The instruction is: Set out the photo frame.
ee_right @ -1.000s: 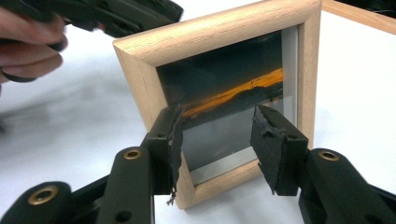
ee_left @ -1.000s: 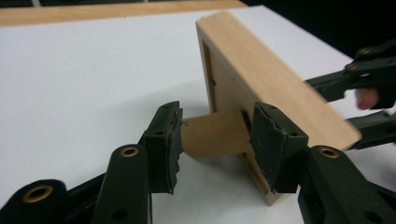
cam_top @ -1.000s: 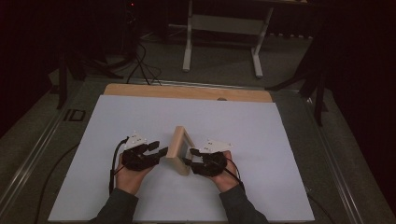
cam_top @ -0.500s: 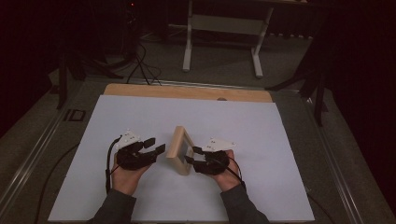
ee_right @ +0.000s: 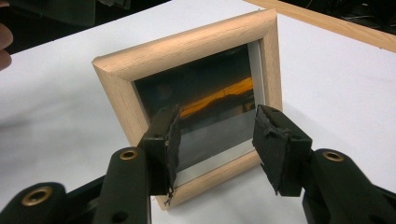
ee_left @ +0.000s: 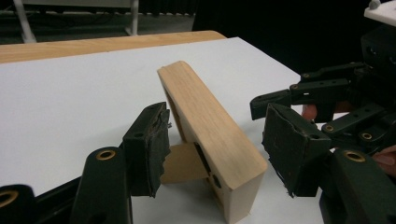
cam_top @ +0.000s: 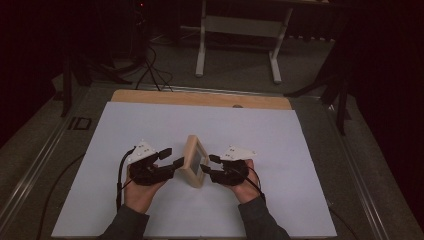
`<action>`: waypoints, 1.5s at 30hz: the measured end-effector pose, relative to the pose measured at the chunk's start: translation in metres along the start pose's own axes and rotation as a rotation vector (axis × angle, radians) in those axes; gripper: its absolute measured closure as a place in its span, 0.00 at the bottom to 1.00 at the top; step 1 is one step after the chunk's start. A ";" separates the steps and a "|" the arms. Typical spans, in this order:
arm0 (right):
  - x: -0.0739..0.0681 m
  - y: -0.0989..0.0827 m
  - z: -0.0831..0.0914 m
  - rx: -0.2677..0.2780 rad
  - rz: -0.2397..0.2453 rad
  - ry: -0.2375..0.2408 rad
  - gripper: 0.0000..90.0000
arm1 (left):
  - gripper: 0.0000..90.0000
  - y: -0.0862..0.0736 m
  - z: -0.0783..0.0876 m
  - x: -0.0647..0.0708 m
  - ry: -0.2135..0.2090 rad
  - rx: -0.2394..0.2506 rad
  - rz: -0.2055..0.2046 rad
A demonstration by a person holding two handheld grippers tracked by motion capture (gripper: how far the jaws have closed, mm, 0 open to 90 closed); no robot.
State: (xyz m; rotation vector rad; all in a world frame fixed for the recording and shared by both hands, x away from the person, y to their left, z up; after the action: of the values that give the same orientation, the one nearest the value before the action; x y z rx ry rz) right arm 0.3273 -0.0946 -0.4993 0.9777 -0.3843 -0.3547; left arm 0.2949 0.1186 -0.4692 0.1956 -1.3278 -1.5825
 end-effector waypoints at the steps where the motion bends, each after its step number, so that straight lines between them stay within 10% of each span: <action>1: 0.000 0.000 0.000 0.000 0.001 -0.001 0.56 | 0.44 0.000 -0.001 0.001 0.002 -0.001 -0.003; 45: 0.011 0.000 0.009 0.013 -0.025 -0.028 0.55 | 0.52 -0.024 -0.038 0.003 0.013 -0.122 0.035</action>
State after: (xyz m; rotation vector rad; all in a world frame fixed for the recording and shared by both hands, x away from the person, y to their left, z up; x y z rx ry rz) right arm 0.3324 -0.1060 -0.4934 0.9914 -0.3999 -0.3897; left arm 0.3049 0.0883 -0.5019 0.1064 -1.2136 -1.6243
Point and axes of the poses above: each handheld gripper's, and its own axes: z roughly backward along the jaws, y roughly out of its top, x roughly to its right, the point moved 4 cm from there along -z, roughly forward along the jaws, and after that the axes turned 15 degrees about z, right-handed, at the moved point
